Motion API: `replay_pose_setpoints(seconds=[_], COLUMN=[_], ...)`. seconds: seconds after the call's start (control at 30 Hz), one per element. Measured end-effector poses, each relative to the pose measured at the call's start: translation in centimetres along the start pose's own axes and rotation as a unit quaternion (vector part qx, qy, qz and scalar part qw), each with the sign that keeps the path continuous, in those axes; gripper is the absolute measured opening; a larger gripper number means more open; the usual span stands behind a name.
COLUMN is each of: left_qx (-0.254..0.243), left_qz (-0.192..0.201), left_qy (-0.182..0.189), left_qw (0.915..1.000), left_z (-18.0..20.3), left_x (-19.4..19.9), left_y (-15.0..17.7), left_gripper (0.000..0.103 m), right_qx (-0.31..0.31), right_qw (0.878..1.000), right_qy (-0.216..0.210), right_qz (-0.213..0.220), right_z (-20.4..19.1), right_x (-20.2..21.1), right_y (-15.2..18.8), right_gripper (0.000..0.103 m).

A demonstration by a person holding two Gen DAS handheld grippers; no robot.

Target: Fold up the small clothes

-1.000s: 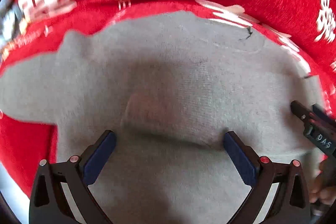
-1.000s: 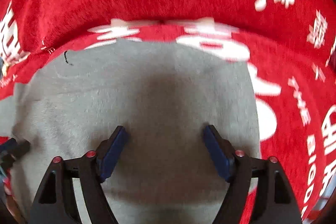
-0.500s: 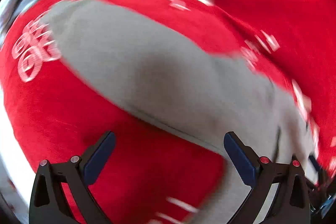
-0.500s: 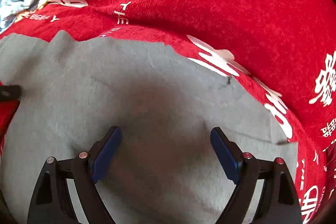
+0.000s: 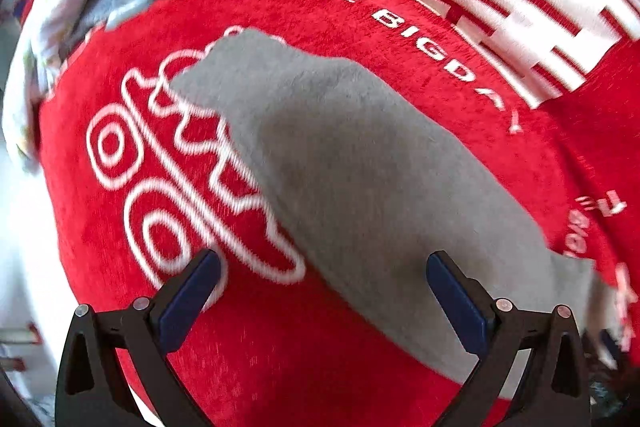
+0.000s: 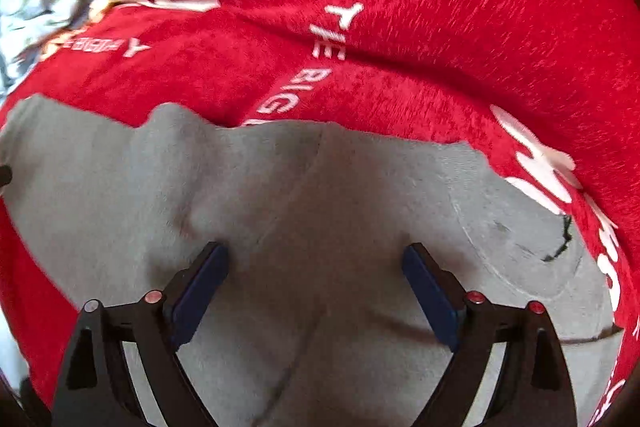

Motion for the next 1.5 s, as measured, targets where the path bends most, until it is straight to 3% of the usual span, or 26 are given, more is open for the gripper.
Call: replay_pose_setpoints(seconds=[0.13,0.33,0.4,0.47,0.5,0.63,0.77,1.0,1.17,1.3,1.37,1.43,1.5], left_qx=[0.004,0.030,0.030,0.018,0.020,0.042,0.037,0.050,0.041,0.035,0.036,0.034,0.029], left_qz=[0.024,0.022,0.034,0.050,0.040,0.041,0.071,0.119,0.128,0.136,0.134,0.131,0.134], left_qy=[-0.031,-0.021,-0.023,0.006,0.037,0.080,0.102,0.133,0.127,0.120,0.124,0.127,0.126], left_qw=[0.9992,0.9991,0.9987,0.9986,0.9983,0.9951,0.9916,0.9827,0.9827,0.9828,0.9826,0.9826,0.9826], left_z=[1.1,0.9,0.6,0.4,0.1,-1.9,-3.1,-4.3,-4.5,-4.3,-4.1,-3.8,-3.5], left_x=[-0.9,-1.9,-1.6,-0.7,-0.4,0.8,3.3,7.8,8.8,9.5,10.0,10.7,11.6], left_y=[-2.2,-5.9,-6.5,-6.7,-6.6,-5.6,-4.6,-3.4,-2.0,-1.1,-0.7,-0.3,0.1], left_gripper=[0.103,0.103,0.083,0.017,0.010,0.010,0.010,0.010,0.010,0.010,0.010,0.010,0.010], right_qx=[-0.003,-0.015,-0.015,-0.016,-0.016,-0.036,-0.044,-0.056,-0.057,-0.066,-0.053,-0.066,-0.066], right_qw=[1.000,1.000,1.000,1.000,1.000,0.999,0.999,0.997,0.997,0.996,0.996,0.996,0.996], right_qy=[0.004,0.007,0.011,0.012,0.012,0.017,0.031,0.046,0.045,0.053,0.066,0.054,0.051], right_qz=[-0.003,0.006,0.003,0.001,-0.001,-0.007,0.002,0.000,-0.028,0.013,-0.016,-0.009,-0.028], right_z=[0.0,0.2,0.1,0.0,0.0,0.3,0.1,0.0,0.5,0.5,-0.1,0.2,0.4], right_x=[-0.4,-0.7,-0.7,-0.6,-0.6,0.6,0.9,-1.3,-1.7,0.3,-1.3,-1.7,-2.0], right_y=[-0.2,0.1,-0.2,-0.2,-0.2,0.2,1.2,-1.9,-3.8,-2.8,-2.5,-3.3,-4.4], right_gripper=[0.095,0.101,0.101,0.101,0.101,0.101,0.101,0.102,0.102,0.102,0.102,0.102,0.102])
Point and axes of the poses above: each gripper's, at about its wrist camera, not at the fingertips, and x roughly against the way its jaws point, z to its right, y to its underside, the point moved 3 cm from there along -x, roughly the way its jaws point, and after that the axes turned 4 degrees about -z, right-handed, at the moved point
